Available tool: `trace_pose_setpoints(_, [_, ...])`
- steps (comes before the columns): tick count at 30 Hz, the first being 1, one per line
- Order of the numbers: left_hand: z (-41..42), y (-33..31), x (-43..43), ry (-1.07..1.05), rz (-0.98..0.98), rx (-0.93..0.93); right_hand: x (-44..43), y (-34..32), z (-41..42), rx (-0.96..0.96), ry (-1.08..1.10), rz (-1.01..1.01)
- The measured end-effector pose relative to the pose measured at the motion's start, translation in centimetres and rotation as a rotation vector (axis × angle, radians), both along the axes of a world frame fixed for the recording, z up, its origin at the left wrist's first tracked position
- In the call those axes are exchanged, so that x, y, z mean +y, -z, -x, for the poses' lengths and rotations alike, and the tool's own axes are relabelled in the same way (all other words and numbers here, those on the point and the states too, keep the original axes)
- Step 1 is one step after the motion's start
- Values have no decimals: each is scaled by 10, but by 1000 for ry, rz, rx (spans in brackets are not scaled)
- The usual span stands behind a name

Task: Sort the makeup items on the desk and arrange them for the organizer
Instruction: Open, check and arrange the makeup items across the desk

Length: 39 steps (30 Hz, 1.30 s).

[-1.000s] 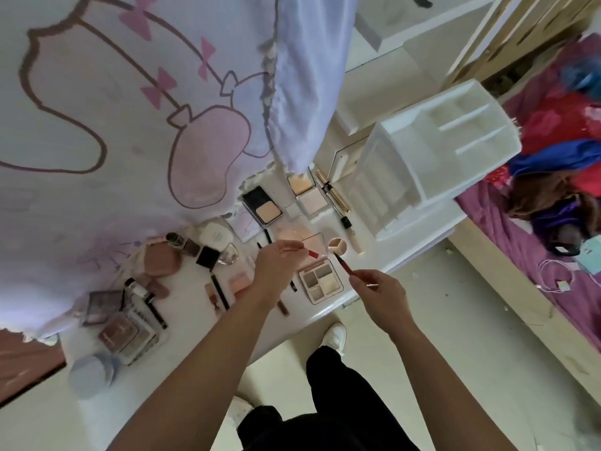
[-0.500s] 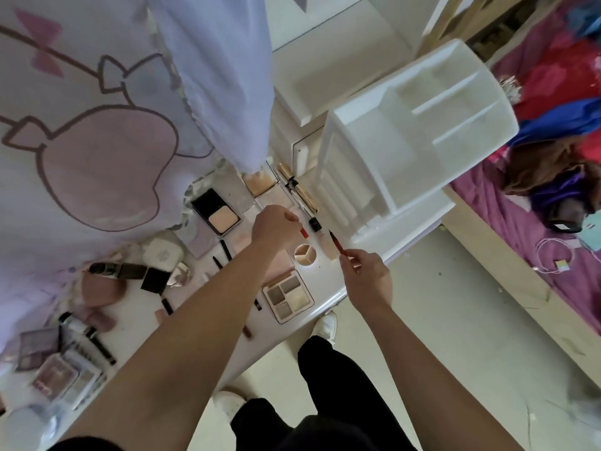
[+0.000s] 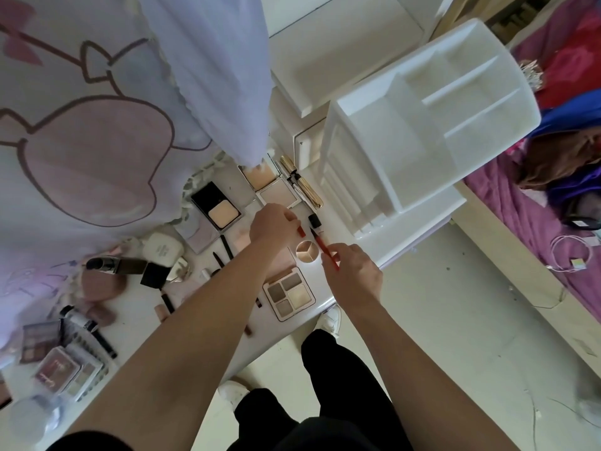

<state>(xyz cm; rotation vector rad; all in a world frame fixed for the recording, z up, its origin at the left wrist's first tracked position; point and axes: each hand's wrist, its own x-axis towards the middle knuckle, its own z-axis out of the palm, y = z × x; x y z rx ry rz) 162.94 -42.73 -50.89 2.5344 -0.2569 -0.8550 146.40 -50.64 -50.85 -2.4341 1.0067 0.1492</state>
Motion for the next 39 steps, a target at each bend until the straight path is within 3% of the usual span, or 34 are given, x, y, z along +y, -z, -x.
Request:
trace_pose_setpoints(8, [0, -2, 9, 17, 28, -14, 3, -8, -7, 150, -75, 109])
trace_pose_setpoints(12, [1, -7, 15, 16, 85, -34, 3, -9, -5, 102, -64, 170])
trace_pose_setpoints(17, [1, -22, 30, -14, 198, -121, 7, -9, -4, 2, -43, 107])
trace_pose_setpoints(23, [9, -41, 59, -58, 174, -174, 10, -14, -3, 23, -30, 3])
trace_pose_setpoints(27, [17, -51, 91, -78, 202, -212, 26, -25, -8, -144, -34, 32])
trace_pose_setpoints(32, [48, -67, 163, -97, 95, -470, 70, -46, -34, -170, -222, -69])
trace_pose_setpoints(39, [101, -71, 306, -288, -31, -535, 169, -57, -60, -207, -545, -136])
